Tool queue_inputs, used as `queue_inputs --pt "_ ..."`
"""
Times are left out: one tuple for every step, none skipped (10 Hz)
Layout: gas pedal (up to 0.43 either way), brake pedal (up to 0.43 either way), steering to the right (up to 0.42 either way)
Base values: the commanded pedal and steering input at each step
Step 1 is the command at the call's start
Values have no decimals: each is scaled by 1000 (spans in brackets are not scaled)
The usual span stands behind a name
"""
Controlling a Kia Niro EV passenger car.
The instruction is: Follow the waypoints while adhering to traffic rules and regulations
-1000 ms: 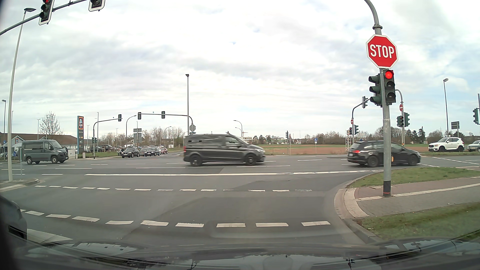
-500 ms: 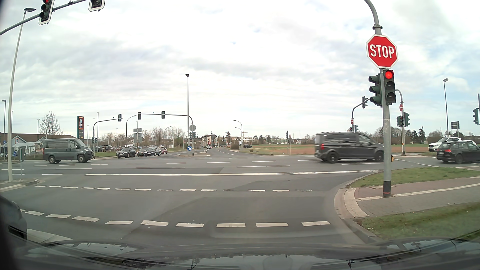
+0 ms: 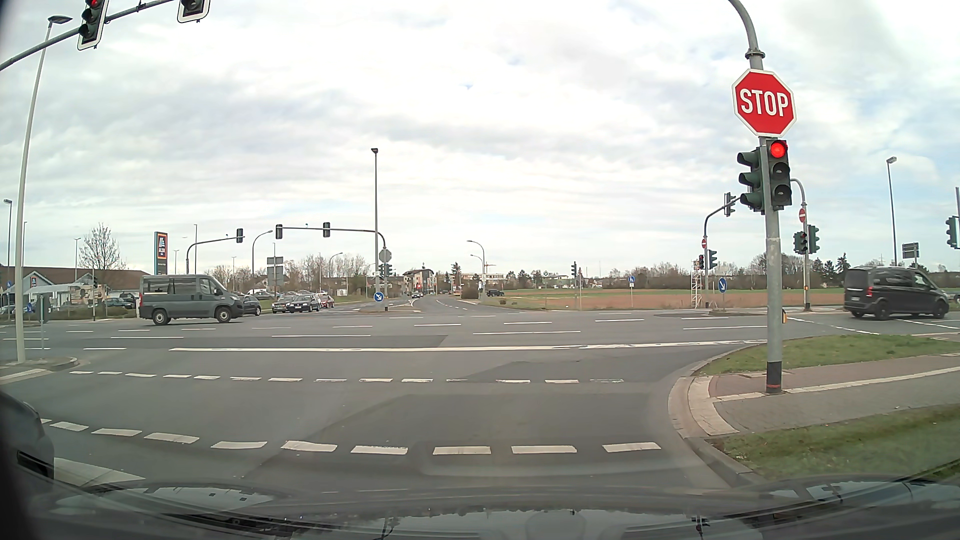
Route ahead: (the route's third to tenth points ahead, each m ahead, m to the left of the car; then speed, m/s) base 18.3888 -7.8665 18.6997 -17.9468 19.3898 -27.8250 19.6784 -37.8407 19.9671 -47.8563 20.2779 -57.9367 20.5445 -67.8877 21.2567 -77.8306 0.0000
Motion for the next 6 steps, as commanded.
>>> queue_inputs --pt "0 287 -1" --pt "0 293 -1" --pt "0 287 -1" --pt "0 287 -1" --pt "0 293 -1" --pt "0 287 -1"
